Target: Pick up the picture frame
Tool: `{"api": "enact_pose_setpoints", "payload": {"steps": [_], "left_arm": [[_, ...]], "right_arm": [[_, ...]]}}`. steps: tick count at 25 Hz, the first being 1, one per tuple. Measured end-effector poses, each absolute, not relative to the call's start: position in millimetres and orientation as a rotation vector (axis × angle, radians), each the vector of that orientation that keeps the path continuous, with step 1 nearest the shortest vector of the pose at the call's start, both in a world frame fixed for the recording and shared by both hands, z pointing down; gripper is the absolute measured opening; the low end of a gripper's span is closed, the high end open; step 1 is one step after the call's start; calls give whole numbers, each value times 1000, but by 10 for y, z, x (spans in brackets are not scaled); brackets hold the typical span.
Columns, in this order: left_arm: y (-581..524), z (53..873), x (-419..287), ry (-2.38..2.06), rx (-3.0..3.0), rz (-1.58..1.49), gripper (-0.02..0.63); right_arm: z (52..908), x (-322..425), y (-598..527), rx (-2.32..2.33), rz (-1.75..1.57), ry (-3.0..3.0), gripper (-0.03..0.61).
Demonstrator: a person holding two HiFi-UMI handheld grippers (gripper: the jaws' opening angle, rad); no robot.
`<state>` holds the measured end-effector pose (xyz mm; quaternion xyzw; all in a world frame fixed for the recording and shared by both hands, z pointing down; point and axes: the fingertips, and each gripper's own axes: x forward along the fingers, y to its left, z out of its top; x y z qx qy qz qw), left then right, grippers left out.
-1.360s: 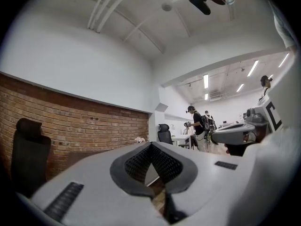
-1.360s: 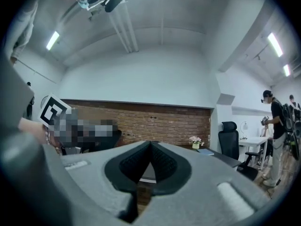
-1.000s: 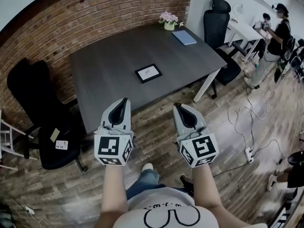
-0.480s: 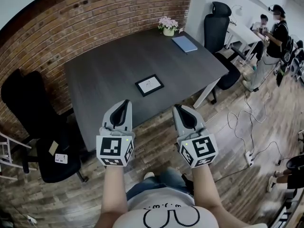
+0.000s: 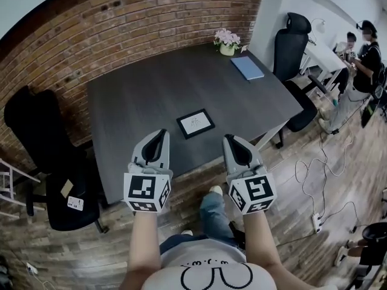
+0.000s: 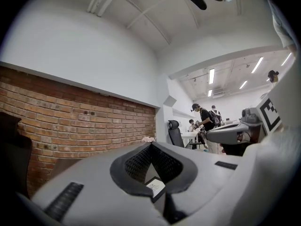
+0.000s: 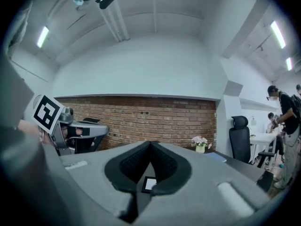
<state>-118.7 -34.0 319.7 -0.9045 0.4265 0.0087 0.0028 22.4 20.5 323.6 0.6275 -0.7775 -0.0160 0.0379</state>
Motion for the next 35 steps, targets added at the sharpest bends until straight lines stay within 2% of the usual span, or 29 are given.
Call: {"api": "enact_pose_setpoints", "payload": {"steps": [11, 23, 24, 26, 27, 35], "left_arm": [[-1408, 3305, -672, 1581, -2762, -32, -2], [-2332, 3523, -430, 1939, -2622, -73, 2], [-2376, 3575, -427, 1967, -2627, -82, 16], [-2438, 3704, -431, 2024, -2651, -99, 156], [-2462, 3767, -434, 2047, -2663, -105, 189], [-2555, 4128, -459, 2128, -2686, -173, 190]], "right_arm": [[3285, 868, -1143, 1750, 24, -2540, 0], [3508, 1304, -2330, 1470, 74, -2648, 0], [3549, 1312, -2397, 1450, 85, -2653, 0], [3640, 1308, -2500, 1413, 107, -2659, 0], [3682, 1304, -2543, 1398, 116, -2661, 0], [3954, 1313, -2718, 1352, 185, -2633, 0]]}}
